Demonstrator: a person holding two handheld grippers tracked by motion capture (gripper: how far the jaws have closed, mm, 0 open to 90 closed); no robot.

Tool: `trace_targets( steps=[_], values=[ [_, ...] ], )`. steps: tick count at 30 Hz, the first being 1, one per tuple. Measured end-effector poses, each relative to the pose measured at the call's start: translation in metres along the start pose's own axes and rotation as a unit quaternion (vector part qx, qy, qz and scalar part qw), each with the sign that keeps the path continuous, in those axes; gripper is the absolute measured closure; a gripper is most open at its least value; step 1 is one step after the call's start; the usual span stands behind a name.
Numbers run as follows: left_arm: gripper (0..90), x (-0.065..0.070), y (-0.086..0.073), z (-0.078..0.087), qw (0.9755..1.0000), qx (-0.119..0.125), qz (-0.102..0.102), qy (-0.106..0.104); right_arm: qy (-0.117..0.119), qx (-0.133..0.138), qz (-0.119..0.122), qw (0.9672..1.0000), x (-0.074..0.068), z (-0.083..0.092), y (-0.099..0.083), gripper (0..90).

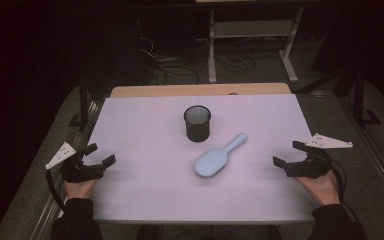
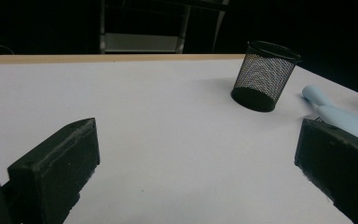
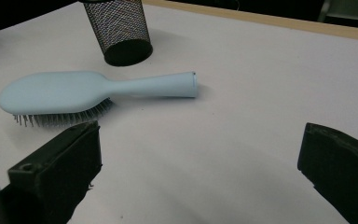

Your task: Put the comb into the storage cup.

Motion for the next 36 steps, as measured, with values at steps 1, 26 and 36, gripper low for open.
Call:
trace_targets(
  steps=[1, 26, 36],
  values=[
    [0.0, 0.0000, 0.0000, 0.0000, 1.0000, 0.000, 0.000, 0.000, 0.000, 0.000, 0.000, 1.0000, 0.0000, 0.0000, 0.0000, 0.0],
    [0.0, 0.0015, -0.0013, 0.0027, 1.0000, 0.000, 0.001, 0.006, 0.005, -0.011, 0.012, 0.9999, -0.0026, -0.0004, 0.0018, 0.0],
    [0.0, 0.0023, -0.0011, 0.0031, 1.0000, 0.005, 0.003, 0.003, 0.000, -0.020, 0.010, 0.9997, -0.0019, 0.0011, 0.0064, 0.0]
  ],
)
Point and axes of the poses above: each handheld gripper's, and its own axes: z roughly backward along the jaws, y roughly out of its top, x roughly to its right, the point moved 3 cm from there along -z, roughly forward along the jaws, and after that the axes turned 9 degrees about -x, right-handed, at the moved point
